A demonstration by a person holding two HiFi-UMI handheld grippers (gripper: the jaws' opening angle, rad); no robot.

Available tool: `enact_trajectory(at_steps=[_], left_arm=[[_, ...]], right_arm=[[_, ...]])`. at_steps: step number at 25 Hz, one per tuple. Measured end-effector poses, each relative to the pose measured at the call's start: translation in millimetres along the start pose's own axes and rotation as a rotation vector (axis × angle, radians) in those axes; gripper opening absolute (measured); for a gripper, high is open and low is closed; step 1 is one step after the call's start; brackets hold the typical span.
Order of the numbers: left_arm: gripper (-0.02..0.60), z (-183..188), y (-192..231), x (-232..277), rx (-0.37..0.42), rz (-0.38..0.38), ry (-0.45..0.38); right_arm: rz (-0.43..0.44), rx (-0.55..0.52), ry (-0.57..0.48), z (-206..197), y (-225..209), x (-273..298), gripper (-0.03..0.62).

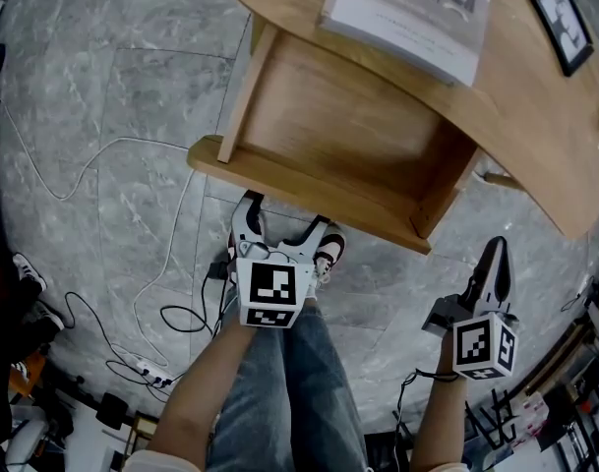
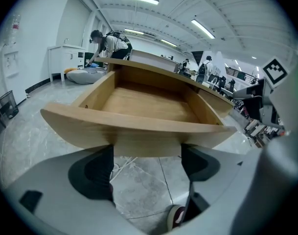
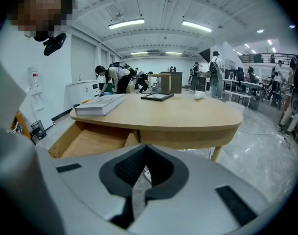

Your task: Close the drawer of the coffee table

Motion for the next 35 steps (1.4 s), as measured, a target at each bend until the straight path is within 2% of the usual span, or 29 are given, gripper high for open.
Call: enact_trajectory(at_steps=[17, 25, 35], left_arm=[[0.423, 10.9, -2.1, -10.1, -0.021, -0.011, 0.077], [0.414, 25.4, 3.9, -16.7, 0.022, 0.012, 0.082], [0.413, 29.2, 4.7, -17.5, 0.022, 0.014, 0.117]], right_arm=[[-0.033, 0.062, -0.009, 5.2, -5.5, -4.6, 0.002], [-0.04, 0.099, -0.018, 11.7, -4.1, -5.1, 0.002], [-0.058, 0.128, -0.025, 17.8, -10.1, -4.6, 0.002]])
Point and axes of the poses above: the fingertips, and each gripper's own axes: x forward along the fingers, y to its left, z out of its top, the point moved 7 cm from there along -x, backward along the fingers, and after that the axes turned 11 degrees about y, right-handed, at the moved point
